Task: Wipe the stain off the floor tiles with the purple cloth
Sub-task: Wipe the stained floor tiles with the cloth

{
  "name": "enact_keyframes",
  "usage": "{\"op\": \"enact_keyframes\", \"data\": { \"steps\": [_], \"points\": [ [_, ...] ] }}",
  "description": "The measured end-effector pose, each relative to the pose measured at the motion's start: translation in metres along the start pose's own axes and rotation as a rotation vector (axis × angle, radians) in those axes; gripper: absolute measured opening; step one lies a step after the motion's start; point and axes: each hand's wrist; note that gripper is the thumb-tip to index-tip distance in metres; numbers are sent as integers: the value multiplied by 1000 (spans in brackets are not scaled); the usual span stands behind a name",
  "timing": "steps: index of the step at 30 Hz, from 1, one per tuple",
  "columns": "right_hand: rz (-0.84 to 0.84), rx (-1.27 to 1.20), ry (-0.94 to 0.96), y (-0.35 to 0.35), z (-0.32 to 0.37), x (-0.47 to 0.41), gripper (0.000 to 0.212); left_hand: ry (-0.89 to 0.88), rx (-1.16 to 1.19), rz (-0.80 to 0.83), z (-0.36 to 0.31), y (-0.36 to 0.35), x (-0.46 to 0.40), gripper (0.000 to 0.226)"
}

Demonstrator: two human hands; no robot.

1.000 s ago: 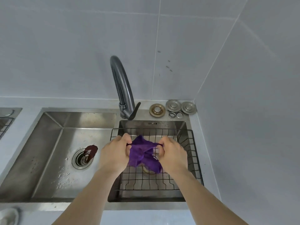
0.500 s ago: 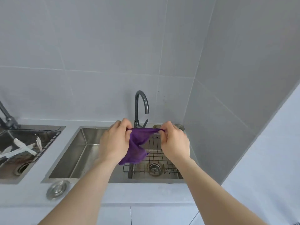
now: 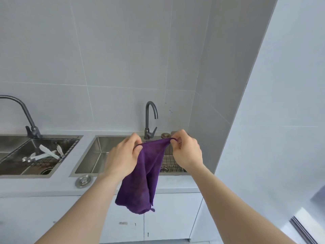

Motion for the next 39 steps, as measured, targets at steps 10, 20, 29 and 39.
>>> {"op": "enact_keyframes", "data": {
  "steps": [10,20,29,39],
  "points": [
    [47,-59,-78,53,-38,28,6,-1,93,127,-57,-23,25,7],
    [67,-34,-115,116,-114,50,6,8,35,190,-132,-66,45,18],
    [194,-44,-157,100,-184,92,4,75,10,267,-148,-126,108,20],
    [298,-36,-333,18,-229,148,4,175,18,394,-80,-181,169,13]
  ]
}}
Point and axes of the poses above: each hand's wrist, its own x-axis away from the middle knuckle, its own y-axis out of the back of the hand, z = x × y, and after that the axes turned 9 degrees about -y, right-handed
